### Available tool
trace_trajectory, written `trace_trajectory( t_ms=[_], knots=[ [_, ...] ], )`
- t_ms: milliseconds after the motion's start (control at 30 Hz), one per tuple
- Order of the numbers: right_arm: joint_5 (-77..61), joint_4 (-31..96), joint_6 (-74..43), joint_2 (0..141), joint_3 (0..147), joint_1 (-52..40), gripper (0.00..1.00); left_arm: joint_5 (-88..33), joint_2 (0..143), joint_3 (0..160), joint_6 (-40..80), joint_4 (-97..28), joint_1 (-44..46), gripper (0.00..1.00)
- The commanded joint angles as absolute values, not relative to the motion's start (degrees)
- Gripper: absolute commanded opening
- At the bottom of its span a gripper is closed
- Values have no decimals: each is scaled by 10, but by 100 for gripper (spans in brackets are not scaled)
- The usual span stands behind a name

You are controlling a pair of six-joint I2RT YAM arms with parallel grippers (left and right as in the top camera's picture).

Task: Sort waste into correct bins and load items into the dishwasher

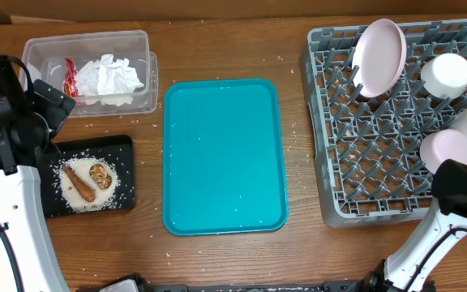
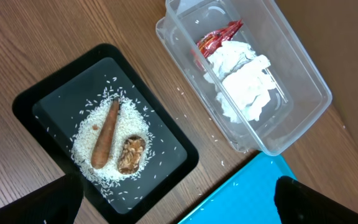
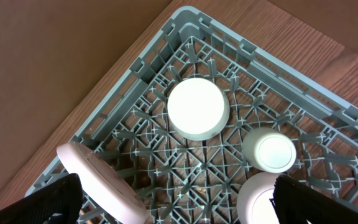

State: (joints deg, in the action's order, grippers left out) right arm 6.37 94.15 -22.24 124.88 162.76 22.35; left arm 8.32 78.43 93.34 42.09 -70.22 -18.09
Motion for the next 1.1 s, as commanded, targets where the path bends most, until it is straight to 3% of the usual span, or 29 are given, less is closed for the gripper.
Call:
trace_trajectory(
  t_ms=[0, 167, 500, 567, 767, 1067],
  knots=[
    [66, 940, -223, 1238, 1628, 223, 100, 53, 787, 935, 432, -703, -181, 100],
    [66, 940, -223, 1238, 1628, 223, 100, -46, 787, 935, 334, -704, -180, 100],
    [66, 940, -223, 1238, 1628, 223, 100, -77, 769, 934, 274, -832, -191, 100],
    [66, 940, -223, 1238, 1628, 223, 100, -113, 749, 930, 218, -842, -191, 100],
    [66, 940, -223, 1238, 1628, 223, 100, -204, 627, 849, 163, -814, -191, 100],
    [66, 940, -223, 1238, 1628, 223, 100, -147, 428, 722, 182, -776, -191, 100]
  ],
)
